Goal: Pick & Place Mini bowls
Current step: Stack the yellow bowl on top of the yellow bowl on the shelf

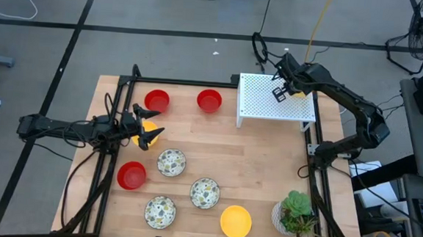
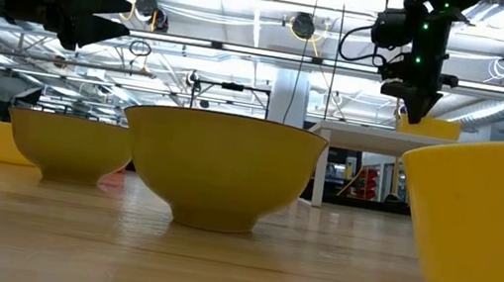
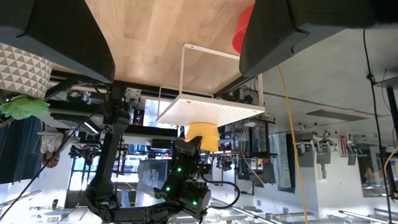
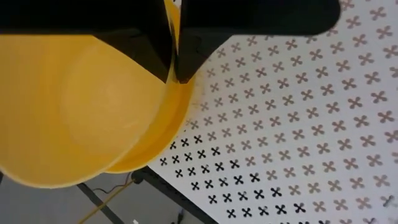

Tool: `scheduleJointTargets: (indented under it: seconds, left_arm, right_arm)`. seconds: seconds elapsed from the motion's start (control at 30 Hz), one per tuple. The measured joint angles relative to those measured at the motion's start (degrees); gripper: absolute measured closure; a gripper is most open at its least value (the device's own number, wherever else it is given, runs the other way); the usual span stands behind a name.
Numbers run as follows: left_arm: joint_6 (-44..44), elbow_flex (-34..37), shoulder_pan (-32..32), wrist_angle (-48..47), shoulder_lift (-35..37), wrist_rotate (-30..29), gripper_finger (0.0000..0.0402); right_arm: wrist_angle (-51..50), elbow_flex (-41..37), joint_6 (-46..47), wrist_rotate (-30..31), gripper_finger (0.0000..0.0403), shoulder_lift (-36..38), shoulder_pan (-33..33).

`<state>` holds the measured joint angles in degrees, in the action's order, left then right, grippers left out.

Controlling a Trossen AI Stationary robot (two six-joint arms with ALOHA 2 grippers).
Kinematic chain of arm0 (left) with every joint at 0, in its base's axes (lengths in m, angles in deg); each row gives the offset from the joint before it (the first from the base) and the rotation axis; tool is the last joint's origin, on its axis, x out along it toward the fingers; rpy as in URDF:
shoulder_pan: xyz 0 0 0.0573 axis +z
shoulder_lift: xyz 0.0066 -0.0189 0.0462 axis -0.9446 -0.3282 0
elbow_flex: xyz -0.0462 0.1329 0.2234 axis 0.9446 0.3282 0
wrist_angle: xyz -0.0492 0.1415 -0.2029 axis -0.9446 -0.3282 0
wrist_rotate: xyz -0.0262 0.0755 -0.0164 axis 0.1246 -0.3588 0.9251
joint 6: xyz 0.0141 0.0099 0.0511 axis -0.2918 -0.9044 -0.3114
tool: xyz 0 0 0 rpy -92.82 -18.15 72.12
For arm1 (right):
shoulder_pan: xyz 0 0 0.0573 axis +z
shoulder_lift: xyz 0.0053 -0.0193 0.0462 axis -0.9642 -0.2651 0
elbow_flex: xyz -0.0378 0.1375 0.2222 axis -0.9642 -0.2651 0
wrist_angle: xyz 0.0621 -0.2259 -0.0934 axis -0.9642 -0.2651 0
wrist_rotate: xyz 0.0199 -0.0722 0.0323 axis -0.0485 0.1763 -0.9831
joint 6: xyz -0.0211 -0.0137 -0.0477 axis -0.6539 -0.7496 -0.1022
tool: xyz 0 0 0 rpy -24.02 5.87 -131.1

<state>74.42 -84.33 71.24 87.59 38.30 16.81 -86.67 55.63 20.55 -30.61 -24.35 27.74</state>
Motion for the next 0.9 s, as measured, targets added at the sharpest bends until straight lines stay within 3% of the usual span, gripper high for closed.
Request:
scheduleJointTargets:
  seconds: [0.4, 0.63, 0.73, 0.9]
  left_arm:
    - [0.0, 0.0, 0.0, 0.0, 0.0, 0.0, 0.0053]
    - [0.0, 0.0, 0.0, 0.0, 0.0, 0.0, 0.0053]
    - [0.0, 0.0, 0.0, 0.0, 0.0, 0.0, 0.0053]
    - [0.0, 0.0, 0.0, 0.0, 0.0, 0.0, 0.0053]
  right_arm:
    - [0.1, 0.0, -3.2, -0.2, 0.0292, 3.9, 0.1]
    - [0.0, 0.0, -2.9, -0.5, 0.0271, 11.9, 2.6]
    - [0.8, 0.0, 0.0, -8.1, 0.0274, 15.3, 4.9]
    - [5.9, -2.2, 4.7, -29.0, 0.0276, 18.8, 11.3]
